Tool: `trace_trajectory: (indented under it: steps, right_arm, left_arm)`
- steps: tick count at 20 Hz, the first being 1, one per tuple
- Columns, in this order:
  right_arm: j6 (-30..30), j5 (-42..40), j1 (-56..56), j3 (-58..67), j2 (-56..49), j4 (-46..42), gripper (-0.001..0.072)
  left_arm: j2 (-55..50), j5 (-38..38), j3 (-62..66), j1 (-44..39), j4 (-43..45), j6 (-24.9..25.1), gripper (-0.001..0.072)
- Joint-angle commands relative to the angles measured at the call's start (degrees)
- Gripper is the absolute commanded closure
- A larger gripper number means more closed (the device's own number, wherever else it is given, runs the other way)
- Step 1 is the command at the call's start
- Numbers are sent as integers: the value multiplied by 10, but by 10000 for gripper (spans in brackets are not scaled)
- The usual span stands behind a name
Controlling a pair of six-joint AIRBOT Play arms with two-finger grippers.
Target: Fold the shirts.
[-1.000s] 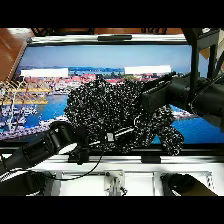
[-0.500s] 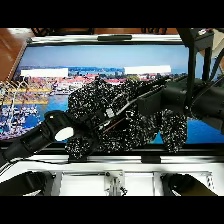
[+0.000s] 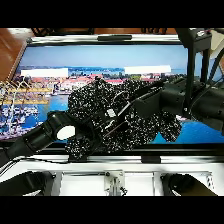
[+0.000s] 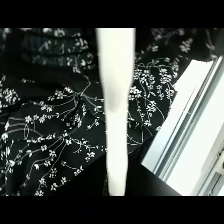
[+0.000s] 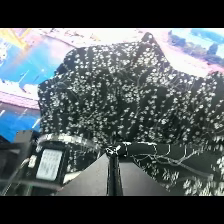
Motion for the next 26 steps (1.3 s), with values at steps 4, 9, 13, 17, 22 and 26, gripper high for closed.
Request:
trace_trajectory:
  steps: [4, 9, 13, 17, 22, 26]
  right_arm:
    - [9, 30, 1, 0, 0, 19, 641]
    - [-5, 47, 0, 0, 0, -4, 218]
    - [-4, 41, -27, 24, 2, -140, 218]
    - [-52, 47, -231, 54, -7, -164, 221]
    - [-302, 261, -484, 53, -115, -40, 221]
    - [-691, 303, -483, 53, -176, 123, 220]
  left_arm:
    - [-1, 8, 1, 7, -20, -54, 662]
    - [0, 6, 1, 7, -20, -54, 662]
    - [4, -35, 1, 12, -20, -55, 662]
    - [14, -102, 1, 41, -20, -11, 661]
    - [14, -110, 1, 87, -20, 55, 662]
    - [12, -132, 1, 93, -4, 86, 662]
